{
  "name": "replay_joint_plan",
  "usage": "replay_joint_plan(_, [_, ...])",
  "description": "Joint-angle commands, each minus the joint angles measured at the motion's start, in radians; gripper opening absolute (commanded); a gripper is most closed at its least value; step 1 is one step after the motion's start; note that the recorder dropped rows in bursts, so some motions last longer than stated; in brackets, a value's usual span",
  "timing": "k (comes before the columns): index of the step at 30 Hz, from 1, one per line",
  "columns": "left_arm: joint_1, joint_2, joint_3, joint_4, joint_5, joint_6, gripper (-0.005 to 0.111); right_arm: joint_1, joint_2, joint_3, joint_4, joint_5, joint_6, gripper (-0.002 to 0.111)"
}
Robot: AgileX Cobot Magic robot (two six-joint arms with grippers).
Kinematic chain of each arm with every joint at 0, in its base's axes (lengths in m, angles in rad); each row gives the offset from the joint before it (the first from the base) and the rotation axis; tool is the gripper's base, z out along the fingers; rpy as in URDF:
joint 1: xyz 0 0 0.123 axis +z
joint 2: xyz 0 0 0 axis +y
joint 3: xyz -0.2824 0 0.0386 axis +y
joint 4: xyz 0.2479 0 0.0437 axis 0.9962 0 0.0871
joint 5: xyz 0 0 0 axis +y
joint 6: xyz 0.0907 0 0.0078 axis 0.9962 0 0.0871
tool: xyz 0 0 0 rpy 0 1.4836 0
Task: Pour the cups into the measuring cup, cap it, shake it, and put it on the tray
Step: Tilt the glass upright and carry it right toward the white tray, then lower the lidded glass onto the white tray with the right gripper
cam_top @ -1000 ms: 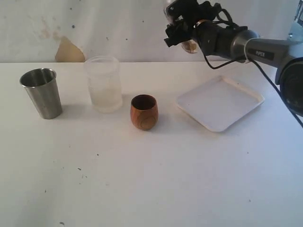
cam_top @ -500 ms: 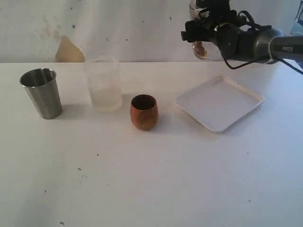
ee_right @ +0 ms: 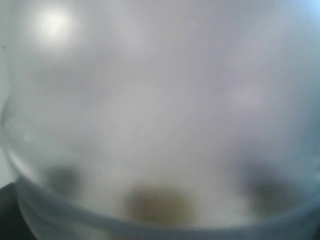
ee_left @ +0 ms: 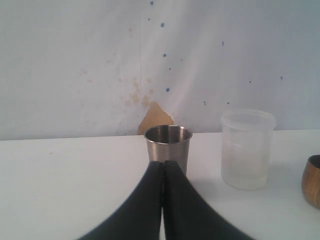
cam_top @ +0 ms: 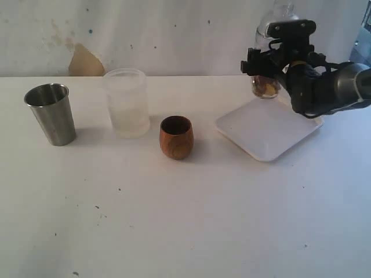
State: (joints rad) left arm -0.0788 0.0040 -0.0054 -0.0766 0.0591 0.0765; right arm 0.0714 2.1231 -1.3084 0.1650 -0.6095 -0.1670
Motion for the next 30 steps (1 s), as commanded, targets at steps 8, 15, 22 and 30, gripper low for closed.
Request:
replay_joint_plan(8, [-0.004,-0.004,0.005,-0.009,-0.005,-0.001,0.0,-0.045,-0.119,0.242,-0.221,-0.263,0.299,0.0])
replay_joint_plan(15, [-0.004,-0.004,0.005,-0.009,-0.005,-0.001,0.0,-0.063,-0.122,0.4,-0.301,-0.5,0.326,0.0])
replay_joint_plan(22, [-0.004,-0.004,0.005,-0.009,-0.005,-0.001,0.0,-0.061,-0.103,0.404,-0.354,-0.498,0.277,0.0])
replay_joint_plan(30, [-0.004,-0.004,0.005,-0.009,-0.005,-0.001,0.0,-0.061,-0.004,0.403,-0.357,-0.5,0.277,0.002])
